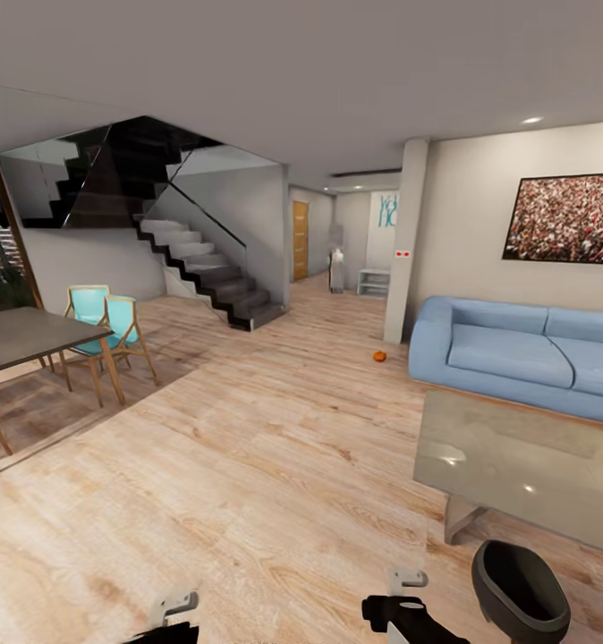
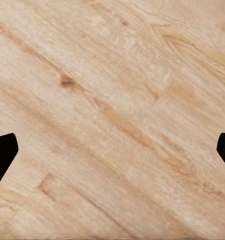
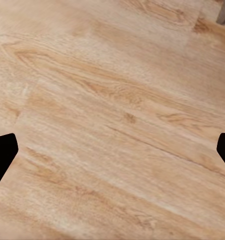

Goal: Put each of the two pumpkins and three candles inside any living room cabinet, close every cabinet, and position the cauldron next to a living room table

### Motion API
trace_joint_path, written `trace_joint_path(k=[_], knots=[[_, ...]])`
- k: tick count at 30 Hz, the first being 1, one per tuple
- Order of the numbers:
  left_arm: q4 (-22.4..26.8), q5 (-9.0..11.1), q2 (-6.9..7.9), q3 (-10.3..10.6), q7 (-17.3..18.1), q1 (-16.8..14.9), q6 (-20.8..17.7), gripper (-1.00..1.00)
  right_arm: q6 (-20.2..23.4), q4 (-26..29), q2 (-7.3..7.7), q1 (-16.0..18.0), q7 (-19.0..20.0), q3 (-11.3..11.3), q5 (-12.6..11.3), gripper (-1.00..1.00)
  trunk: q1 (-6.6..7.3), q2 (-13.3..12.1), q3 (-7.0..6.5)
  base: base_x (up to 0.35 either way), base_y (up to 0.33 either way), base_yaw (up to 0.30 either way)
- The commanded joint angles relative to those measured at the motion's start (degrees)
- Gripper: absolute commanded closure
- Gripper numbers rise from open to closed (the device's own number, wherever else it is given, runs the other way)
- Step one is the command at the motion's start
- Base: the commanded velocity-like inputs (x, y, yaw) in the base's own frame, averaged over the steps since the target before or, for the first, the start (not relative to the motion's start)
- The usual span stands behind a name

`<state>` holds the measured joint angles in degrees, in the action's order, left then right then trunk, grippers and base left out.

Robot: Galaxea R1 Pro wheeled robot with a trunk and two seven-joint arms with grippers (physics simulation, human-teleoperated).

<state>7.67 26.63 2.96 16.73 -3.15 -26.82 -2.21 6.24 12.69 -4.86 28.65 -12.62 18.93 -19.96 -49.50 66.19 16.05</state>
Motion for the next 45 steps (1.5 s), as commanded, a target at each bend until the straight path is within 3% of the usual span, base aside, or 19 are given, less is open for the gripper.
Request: trace_joint_path(k=[1, 9, 20, 45], knots=[[0.1, 0.4, 0.03, 0.5, -0.3, 0.3, -0.2, -1.00, 0.3, 0.1, 0.03, 0.0, -0.4, 0.5, -0.4, -1.00, 0.00, 0.0, 0.15, 0.000, 0.000, 0.149], [0.1, 0.3, 0.42, 0.6, -0.3, 4.6, -0.1, -1.00, 0.3, 0.1, 0.02, 0.0, -0.4, 0.5, -0.4, -1.00, 0.00, 0.0, 0.79, 0.000, 0.000, 0.146], [0.1, 0.2, 0.59, 0.6, -0.4, 9.4, 3.2, -1.00, 0.3, 0.1, 0.02, 0.0, -0.4, 0.5, -0.4, -1.00, 0.00, 0.0, 1.66, 0.000, 0.000, 0.145], [0.0, 0.2, 0.64, 0.7, -0.5, 10.9, 3.3, -1.00, 0.3, 0.1, 0.11, 0.0, -0.4, 0.4, -0.4, -1.00, 0.00, 0.0, 3.65, 0.000, 0.000, 0.145]])
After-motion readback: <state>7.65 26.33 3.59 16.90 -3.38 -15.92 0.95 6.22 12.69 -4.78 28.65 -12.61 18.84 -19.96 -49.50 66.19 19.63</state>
